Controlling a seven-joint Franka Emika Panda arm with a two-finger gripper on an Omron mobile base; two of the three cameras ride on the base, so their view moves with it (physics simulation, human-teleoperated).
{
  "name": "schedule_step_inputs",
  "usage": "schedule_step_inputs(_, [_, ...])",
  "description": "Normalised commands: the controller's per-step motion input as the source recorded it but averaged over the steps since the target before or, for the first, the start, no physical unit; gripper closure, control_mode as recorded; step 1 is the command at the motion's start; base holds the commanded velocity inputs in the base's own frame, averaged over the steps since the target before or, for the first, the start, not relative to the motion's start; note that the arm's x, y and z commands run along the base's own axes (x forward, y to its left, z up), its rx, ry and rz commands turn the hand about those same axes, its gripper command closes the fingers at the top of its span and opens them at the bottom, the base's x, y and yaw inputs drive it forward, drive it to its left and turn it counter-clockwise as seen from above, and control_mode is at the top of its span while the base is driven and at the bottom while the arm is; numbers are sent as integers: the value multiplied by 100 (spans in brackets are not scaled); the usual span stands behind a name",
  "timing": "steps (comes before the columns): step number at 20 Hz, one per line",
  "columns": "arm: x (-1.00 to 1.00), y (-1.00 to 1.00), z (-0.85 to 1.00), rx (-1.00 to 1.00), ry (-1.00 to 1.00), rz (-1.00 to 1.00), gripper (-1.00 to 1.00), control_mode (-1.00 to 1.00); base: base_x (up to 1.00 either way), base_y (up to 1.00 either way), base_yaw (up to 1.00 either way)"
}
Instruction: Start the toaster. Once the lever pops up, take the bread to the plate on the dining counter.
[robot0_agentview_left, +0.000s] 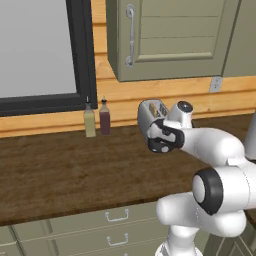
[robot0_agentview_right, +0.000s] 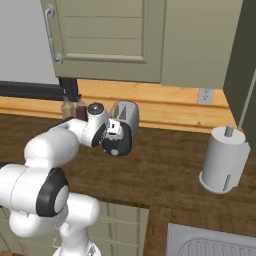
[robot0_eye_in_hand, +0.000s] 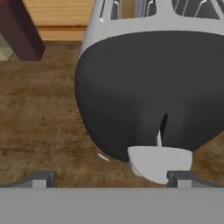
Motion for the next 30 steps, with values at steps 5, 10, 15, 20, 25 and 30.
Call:
schedule_step_inputs(5, [23,0,-28,0,0,2,-100,-100,0,0,0])
schedule_step_inputs(10, [16,0,-42,0,4,2,-100,-100,0,0,0])
schedule_step_inputs(15, [-1,1,-77,0,7,0,-100,-100,0,0,0])
schedule_step_inputs(20, [-8,5,-87,0,6,0,-100,-100,0,0,0])
schedule_step_inputs(25, [-70,0,41,0,-12,-4,-100,-100,0,0,0])
schedule_step_inputs(30, [-68,2,100,0,-24,-10,-100,-100,0,0,0])
